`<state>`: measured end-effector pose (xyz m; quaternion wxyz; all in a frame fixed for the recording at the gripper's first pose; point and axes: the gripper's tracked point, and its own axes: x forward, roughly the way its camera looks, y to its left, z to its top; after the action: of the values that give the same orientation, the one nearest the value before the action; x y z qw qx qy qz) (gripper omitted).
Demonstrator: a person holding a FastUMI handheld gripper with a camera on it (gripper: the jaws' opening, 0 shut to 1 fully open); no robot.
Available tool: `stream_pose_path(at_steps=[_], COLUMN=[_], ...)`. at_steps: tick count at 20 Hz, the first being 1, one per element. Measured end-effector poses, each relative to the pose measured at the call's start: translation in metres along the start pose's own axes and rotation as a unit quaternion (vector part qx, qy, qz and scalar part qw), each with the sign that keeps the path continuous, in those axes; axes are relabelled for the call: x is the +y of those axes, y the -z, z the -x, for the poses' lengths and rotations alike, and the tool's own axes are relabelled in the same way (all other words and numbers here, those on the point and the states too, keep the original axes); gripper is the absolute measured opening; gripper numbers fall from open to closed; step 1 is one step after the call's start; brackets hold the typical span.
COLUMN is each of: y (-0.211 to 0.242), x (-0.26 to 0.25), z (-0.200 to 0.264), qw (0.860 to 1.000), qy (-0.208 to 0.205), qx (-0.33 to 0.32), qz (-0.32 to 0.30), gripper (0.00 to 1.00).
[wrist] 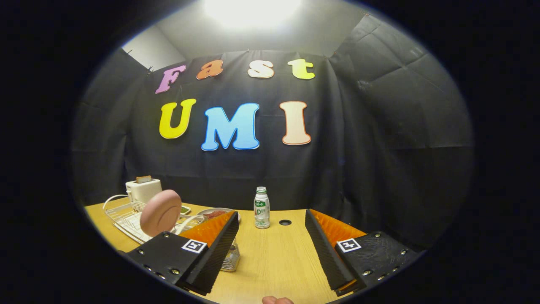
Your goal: Take the plate from the dish rack, then take the spoon from the basket and place it into the plate.
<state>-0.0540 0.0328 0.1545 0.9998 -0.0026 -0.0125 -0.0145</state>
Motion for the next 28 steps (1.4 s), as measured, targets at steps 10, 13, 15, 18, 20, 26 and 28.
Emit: stream_pose_path(at_steps=[10,13,15,18,20,26,28], y=[-0.086,-0.097,-0.105,-0.108,-0.104,-0.072,-0.059], x=[0.082,0.106,0.126,0.157,0.173,0.211,0.223], z=[0.014,0.009,0.007,-0.001,-0.009,-0.039,-0.049], qw=[1.000,1.000,1.000,0.999,0.998,0.976,0.963], qy=[-0.001,-0.006,-0.016,-0.037,-0.047,-0.076,-0.085], qx=[-0.018,-0.008,-0.005,0.014,0.044,0.201,0.255], qz=[0.003,0.017,0.020,0.018,0.012,-0.016,-0.021], gripper=[0.96,0.96,0.96,0.96,0.96,0.96,0.94])
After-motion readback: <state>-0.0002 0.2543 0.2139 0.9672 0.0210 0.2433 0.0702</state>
